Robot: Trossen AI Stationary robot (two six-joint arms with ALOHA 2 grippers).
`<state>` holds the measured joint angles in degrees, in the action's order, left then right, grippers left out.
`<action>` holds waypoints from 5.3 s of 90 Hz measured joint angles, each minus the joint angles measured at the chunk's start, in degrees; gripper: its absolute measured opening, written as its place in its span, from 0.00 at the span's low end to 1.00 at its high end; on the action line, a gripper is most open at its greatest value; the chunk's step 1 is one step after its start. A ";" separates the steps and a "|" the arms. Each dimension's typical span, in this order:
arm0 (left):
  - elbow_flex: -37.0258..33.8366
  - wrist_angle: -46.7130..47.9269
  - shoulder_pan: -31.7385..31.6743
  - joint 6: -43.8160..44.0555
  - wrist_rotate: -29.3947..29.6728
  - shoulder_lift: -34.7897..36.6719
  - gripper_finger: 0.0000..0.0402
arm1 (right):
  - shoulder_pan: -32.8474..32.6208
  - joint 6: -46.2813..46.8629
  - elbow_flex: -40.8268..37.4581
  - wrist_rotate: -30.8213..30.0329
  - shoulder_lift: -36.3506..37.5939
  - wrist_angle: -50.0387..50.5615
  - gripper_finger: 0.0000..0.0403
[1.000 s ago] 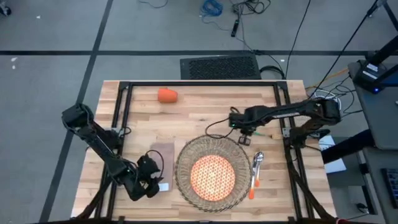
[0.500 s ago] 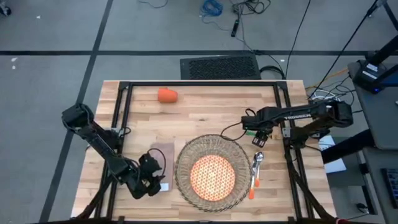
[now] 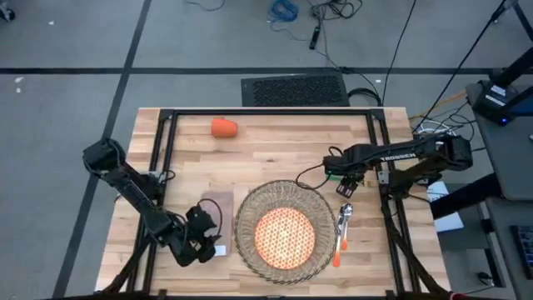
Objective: Set table place
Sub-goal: Put the green fork on the white napkin to the left of the brown mat
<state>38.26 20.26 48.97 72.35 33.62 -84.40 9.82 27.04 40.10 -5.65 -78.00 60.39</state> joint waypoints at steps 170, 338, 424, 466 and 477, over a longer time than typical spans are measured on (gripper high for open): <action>0.04 -0.09 -0.15 -6.90 3.54 4.01 0.46 | -6.22 -2.23 7.05 0.77 -0.15 -7.77 0.00; -1.40 -39.58 -45.39 -29.37 -62.67 1.77 0.46 | -29.22 -57.36 72.45 -21.50 -44.81 5.33 0.00; -0.42 -37.68 -47.13 -33.30 -62.69 1.15 0.07 | -27.52 -60.91 72.36 -25.97 -44.78 -1.77 0.00; -0.44 -34.82 -47.08 -38.41 -60.07 1.11 0.00 | -27.56 -55.11 72.43 -23.48 -44.65 0.70 0.08; -0.44 -32.78 -47.08 -38.53 -59.49 1.14 0.00 | -27.48 -51.96 72.43 -22.60 -44.65 2.90 0.13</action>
<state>37.82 -12.52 1.89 33.81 -25.87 -83.26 -17.66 -24.93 112.53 -28.25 -122.65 63.30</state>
